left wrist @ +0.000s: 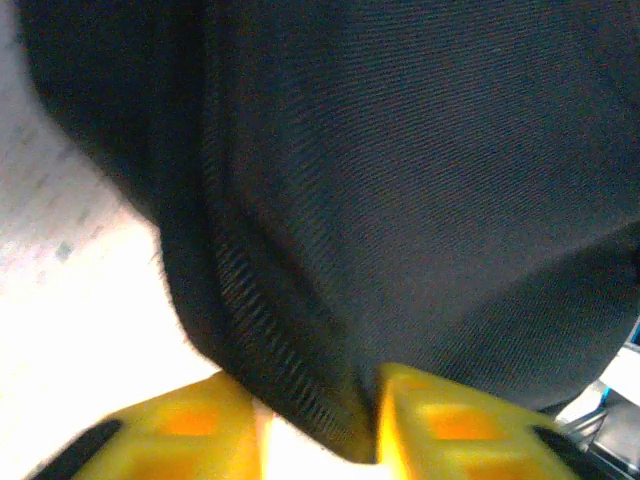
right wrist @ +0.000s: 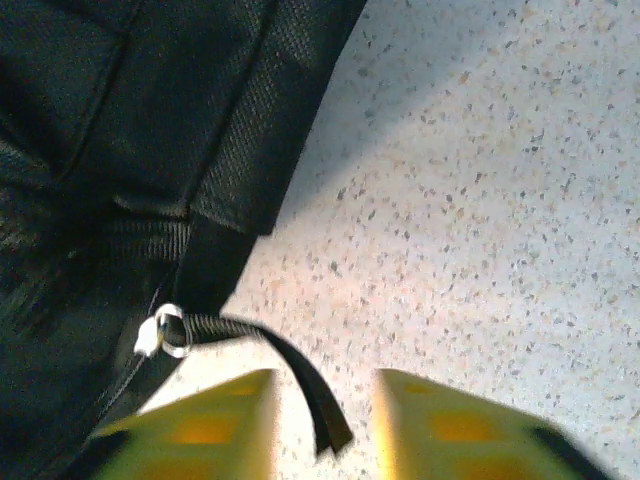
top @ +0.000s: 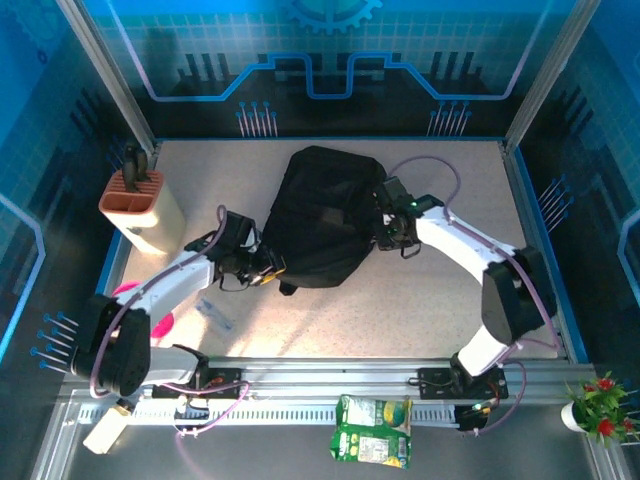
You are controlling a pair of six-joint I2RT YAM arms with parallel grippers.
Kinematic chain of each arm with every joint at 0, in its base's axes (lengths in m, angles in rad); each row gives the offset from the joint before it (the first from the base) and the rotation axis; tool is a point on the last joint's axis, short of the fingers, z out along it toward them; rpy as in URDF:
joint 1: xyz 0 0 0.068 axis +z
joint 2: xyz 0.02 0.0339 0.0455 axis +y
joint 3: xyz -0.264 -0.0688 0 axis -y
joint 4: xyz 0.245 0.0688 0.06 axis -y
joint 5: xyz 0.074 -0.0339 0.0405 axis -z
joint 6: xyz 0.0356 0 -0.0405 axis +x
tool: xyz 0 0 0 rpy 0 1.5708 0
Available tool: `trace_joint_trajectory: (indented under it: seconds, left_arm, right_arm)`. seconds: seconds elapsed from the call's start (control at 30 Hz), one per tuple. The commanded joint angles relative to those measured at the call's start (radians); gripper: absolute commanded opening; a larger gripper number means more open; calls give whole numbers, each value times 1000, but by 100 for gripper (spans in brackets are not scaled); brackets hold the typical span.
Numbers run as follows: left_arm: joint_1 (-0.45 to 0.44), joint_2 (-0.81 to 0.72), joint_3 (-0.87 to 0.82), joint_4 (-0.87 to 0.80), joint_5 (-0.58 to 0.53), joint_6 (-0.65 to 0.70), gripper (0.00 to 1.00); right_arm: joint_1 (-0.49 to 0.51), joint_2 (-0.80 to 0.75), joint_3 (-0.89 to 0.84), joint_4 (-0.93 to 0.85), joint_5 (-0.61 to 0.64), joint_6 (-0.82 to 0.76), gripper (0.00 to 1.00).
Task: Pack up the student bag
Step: Move the student bag to the top-center of the table, then unzip the student bag at the top-center of the table.
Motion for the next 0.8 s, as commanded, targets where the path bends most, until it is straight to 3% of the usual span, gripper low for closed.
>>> trace_joint_trajectory:
  seconds: [0.0, 0.07, 0.17, 0.3, 0.47, 0.77]
  left_arm:
    - [-3, -59, 56, -160, -72, 71, 44]
    - [-6, -48, 135, -165, -85, 117, 51]
    - [-17, 27, 259, -126, -93, 161, 55]
    - [-66, 187, 455, -61, -126, 206, 56]
    - [-138, 419, 698, -12, -162, 239, 55]
    - [-164, 743, 1008, -37, -104, 245, 45]
  right_arm:
    - [-17, -103, -30, 72, -113, 9, 54]
    - [-19, -122, -22, 118, -139, 21, 66]
    - [-37, -84, 16, 171, -174, 84, 72]
    - [-73, 31, 91, 190, -157, 173, 74]
    - [-117, 147, 149, 223, -227, 224, 74]
    - [-133, 155, 91, 258, -267, 248, 74]
